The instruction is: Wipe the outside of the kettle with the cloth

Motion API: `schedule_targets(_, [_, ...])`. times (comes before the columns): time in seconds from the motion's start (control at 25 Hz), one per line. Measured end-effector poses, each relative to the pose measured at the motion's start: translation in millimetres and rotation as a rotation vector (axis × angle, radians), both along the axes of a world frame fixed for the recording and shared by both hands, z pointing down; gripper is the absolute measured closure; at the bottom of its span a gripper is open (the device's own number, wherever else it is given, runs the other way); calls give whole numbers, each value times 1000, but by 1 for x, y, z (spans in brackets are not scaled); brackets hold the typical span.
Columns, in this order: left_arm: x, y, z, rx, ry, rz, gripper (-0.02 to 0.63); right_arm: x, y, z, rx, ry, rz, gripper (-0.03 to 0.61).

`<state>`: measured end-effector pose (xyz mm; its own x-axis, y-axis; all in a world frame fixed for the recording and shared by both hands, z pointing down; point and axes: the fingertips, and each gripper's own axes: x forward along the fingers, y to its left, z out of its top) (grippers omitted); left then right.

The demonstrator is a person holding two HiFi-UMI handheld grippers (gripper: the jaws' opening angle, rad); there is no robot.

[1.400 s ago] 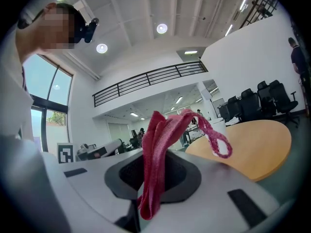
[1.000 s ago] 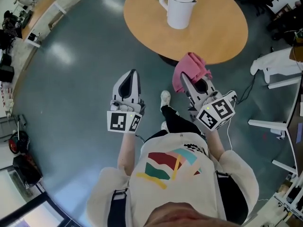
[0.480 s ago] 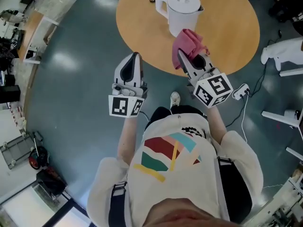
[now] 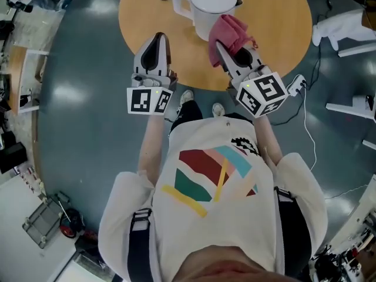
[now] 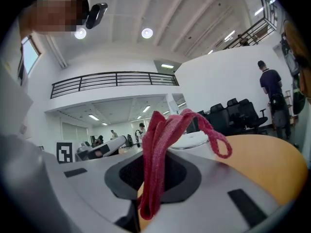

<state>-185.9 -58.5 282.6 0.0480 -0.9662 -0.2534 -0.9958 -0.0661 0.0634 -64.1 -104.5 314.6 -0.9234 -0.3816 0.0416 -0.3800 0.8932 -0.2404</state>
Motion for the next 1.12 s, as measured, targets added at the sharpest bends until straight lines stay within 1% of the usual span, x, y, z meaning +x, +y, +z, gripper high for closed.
schedule_targets(0.04, [-6, -10, 2, -3, -4, 25, 569, -2, -3, 3, 3, 6, 33, 540])
schedule_targets(0.08, [-12, -19, 5, -9, -10, 50, 556, -5, -5, 5, 6, 13, 66, 540])
schedule_targets(0.16, [-23, -38, 12, -28, -18, 105, 489, -11, -9, 9, 16, 32, 130, 540])
schedule_targets(0.2, [-28, -48, 15, -41, -20, 134, 466, -15, -10, 11, 25, 44, 160, 540])
schedule_targets(0.36, [-40, -80, 33, -103, -19, 260, 460, -38, -16, 23, 60, 94, 281, 540])
schedule_targets(0.44, [-45, -87, 42, -121, -13, 303, 460, -56, -20, 30, 73, 111, 318, 540])
schedule_targets(0.56, [-56, -89, 51, -137, -12, 345, 460, -89, -25, 36, 140, 160, 374, 540])
schedule_targets(0.64, [-61, -90, 56, -146, -9, 379, 460, -110, -30, 38, 212, 227, 435, 540])
schedule_targets(0.72, [-65, -91, 60, -155, 1, 409, 460, -127, -36, 44, 250, 284, 486, 540])
schedule_targets(0.84, [-74, -94, 65, -163, 19, 434, 460, -139, -47, 53, 256, 342, 556, 540])
schedule_targets(0.96, [-84, -99, 71, -163, 32, 439, 460, -141, -62, 61, 239, 359, 615, 540])
schedule_targets(1.12, [-89, -100, 79, -181, 44, 439, 460, -143, -74, 68, 216, 379, 643, 540])
